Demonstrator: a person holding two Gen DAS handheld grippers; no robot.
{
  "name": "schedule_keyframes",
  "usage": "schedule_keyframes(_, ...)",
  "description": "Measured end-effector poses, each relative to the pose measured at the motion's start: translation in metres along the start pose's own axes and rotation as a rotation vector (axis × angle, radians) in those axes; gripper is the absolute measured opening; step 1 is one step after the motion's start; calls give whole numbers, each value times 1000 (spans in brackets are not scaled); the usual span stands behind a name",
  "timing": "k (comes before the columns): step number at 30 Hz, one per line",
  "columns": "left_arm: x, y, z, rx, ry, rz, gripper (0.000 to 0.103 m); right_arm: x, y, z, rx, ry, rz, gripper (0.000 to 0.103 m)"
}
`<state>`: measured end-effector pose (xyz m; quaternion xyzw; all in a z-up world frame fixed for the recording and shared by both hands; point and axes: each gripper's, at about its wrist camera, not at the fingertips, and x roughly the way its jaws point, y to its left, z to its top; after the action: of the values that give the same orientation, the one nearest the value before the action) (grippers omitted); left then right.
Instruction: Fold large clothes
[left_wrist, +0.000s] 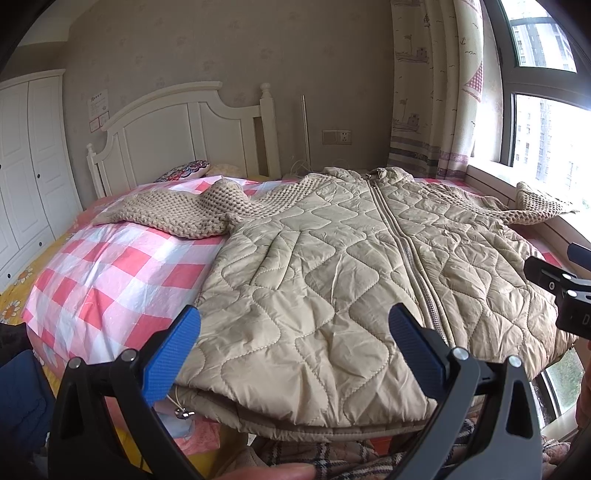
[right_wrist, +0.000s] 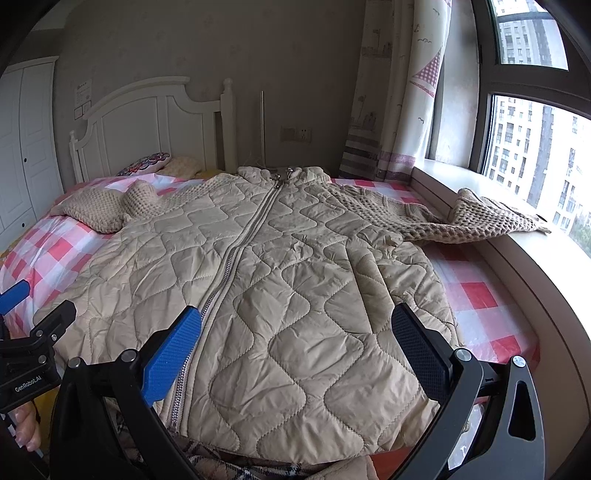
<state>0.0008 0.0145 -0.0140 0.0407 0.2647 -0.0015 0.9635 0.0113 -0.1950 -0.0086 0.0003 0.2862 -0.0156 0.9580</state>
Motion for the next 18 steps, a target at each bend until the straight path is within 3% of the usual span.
schedule_keyframes(12, 6, -2, -2, 9, 32, 7, 101, 12, -7, -5, 30, 26, -6, 99)
schedule_keyframes(18, 28, -4, 2, 36, 91, 12, 101, 30, -28, -4, 62, 55, -29, 99)
